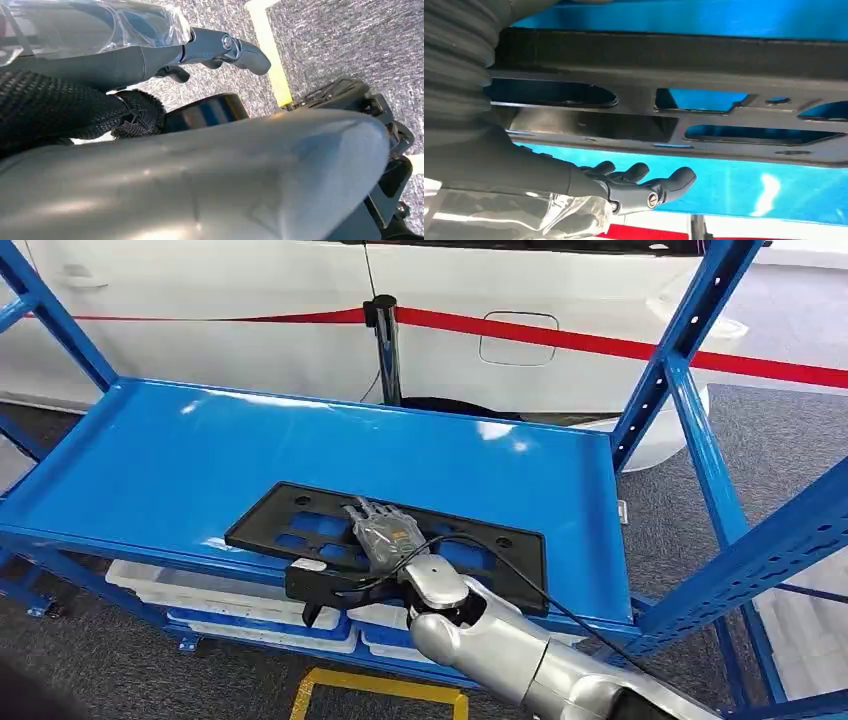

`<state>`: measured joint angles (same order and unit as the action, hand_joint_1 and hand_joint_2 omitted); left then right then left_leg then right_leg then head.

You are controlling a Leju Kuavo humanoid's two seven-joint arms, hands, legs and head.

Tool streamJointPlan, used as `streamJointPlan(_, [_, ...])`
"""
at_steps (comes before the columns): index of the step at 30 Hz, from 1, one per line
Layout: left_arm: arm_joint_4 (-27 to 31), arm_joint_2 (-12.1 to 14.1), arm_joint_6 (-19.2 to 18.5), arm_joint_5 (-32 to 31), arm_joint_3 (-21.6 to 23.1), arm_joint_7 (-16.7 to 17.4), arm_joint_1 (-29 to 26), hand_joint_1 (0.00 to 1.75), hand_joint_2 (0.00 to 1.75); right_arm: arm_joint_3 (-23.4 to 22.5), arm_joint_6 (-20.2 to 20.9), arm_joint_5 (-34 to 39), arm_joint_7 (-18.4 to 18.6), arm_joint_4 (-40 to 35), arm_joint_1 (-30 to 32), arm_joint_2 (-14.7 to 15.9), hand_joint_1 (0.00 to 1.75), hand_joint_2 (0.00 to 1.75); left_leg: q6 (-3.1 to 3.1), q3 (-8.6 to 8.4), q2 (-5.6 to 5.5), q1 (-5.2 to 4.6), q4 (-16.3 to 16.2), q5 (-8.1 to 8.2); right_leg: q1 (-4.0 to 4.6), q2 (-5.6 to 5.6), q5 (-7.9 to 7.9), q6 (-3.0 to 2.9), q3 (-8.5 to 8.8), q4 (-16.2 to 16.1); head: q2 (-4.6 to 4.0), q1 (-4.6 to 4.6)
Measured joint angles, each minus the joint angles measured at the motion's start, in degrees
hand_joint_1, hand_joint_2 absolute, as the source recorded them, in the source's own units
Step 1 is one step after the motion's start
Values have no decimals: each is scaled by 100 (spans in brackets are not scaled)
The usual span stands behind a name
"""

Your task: Take the parts from the cabinet and place them on the table.

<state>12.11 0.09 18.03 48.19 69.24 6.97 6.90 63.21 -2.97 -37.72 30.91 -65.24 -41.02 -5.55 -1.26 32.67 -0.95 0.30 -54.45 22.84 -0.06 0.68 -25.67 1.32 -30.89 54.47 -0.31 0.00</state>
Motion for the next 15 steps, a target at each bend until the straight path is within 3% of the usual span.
streamJointPlan(15, [0, 0, 11, 0, 0, 52, 1, 0, 0, -205, 42, 131, 413, -4, -14, 227, 0, 175, 0, -20, 1, 1, 12, 0, 0, 0, -2, -3, 16, -1, 0, 0])
